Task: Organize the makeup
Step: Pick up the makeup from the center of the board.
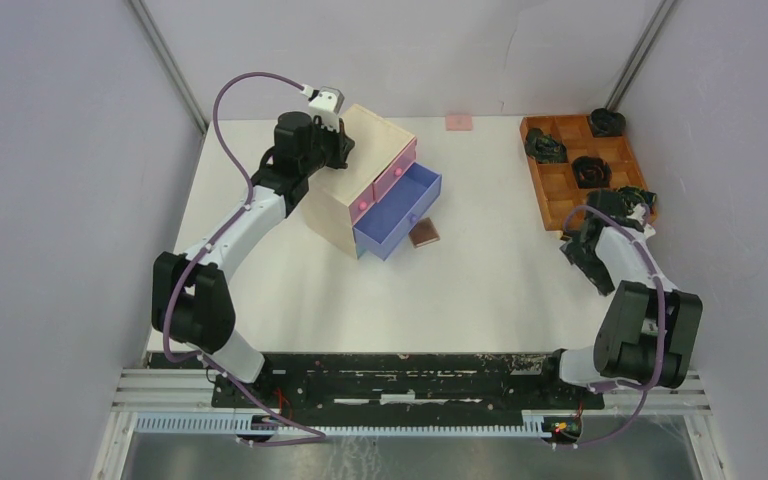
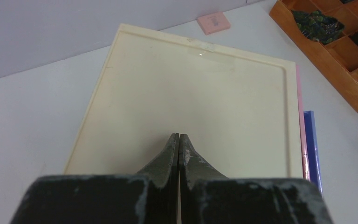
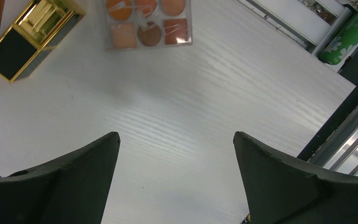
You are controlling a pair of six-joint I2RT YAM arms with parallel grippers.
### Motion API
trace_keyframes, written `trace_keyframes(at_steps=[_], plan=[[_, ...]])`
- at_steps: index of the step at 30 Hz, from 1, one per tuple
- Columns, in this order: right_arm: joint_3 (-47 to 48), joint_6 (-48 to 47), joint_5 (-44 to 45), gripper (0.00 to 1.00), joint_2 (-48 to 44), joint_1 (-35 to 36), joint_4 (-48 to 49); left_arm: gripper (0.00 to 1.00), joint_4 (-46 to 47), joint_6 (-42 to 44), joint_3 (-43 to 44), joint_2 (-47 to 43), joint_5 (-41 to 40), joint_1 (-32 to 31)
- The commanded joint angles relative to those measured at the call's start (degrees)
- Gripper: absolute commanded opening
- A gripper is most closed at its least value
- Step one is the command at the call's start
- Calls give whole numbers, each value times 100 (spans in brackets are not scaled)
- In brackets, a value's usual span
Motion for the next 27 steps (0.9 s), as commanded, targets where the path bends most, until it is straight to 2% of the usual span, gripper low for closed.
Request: trace_keyframes(at_steps=[1,9,15,27], plan=[[-3,122,-273,100,-90,-631,291,3,-2029,156,-514,597,-69,13],[349,162,-597,100,390,-1244,521,3,-2040,166,-465,663,-21,14],[701,45,-801,100,1050,-1395,592,3,-2047,172,-482,660,-39,11],[1316,-183,-939,100,1448,-1567,502,3,-2062,193,-394,756,-9,14]])
